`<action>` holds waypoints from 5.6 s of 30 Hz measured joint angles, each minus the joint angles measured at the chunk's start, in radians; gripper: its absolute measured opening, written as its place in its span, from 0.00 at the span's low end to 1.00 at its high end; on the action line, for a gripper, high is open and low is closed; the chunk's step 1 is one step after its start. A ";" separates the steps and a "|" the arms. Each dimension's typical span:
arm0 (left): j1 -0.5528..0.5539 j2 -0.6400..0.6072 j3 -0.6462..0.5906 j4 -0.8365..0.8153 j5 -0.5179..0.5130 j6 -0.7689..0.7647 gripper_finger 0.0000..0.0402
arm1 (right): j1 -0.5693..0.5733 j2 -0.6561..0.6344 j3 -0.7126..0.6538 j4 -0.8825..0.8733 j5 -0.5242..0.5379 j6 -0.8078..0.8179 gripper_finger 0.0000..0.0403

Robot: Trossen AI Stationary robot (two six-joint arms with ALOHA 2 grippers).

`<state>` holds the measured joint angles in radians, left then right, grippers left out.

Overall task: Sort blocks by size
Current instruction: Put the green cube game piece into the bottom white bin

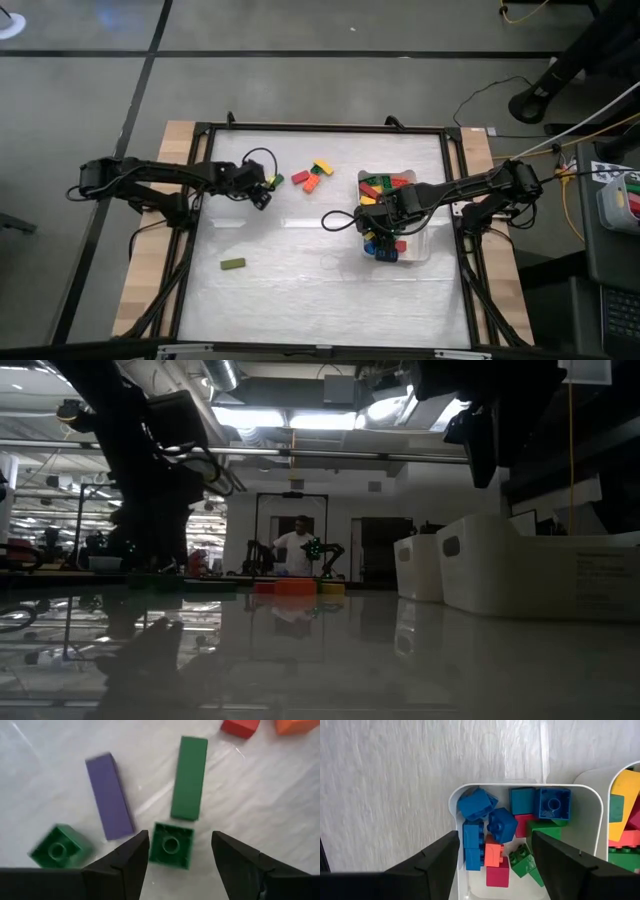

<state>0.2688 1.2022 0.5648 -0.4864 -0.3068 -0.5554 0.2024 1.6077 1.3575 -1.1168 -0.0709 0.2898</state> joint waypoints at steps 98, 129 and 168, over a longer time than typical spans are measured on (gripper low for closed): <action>-0.278 0.130 0.054 1.114 0.694 -0.017 0.35 | -0.022 0.093 0.002 0.990 0.051 -0.901 0.32; -0.236 0.132 0.054 1.103 0.679 0.035 0.35 | -0.021 0.059 0.003 0.840 0.114 -0.757 0.25; -0.030 0.137 0.052 0.840 0.468 0.223 0.62 | -0.019 0.059 0.069 -0.144 -0.032 -0.201 0.25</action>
<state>0.2385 1.3396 0.6170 0.3540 0.1616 -0.3323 0.1838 1.6669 1.4261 -1.2607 -0.1027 0.0889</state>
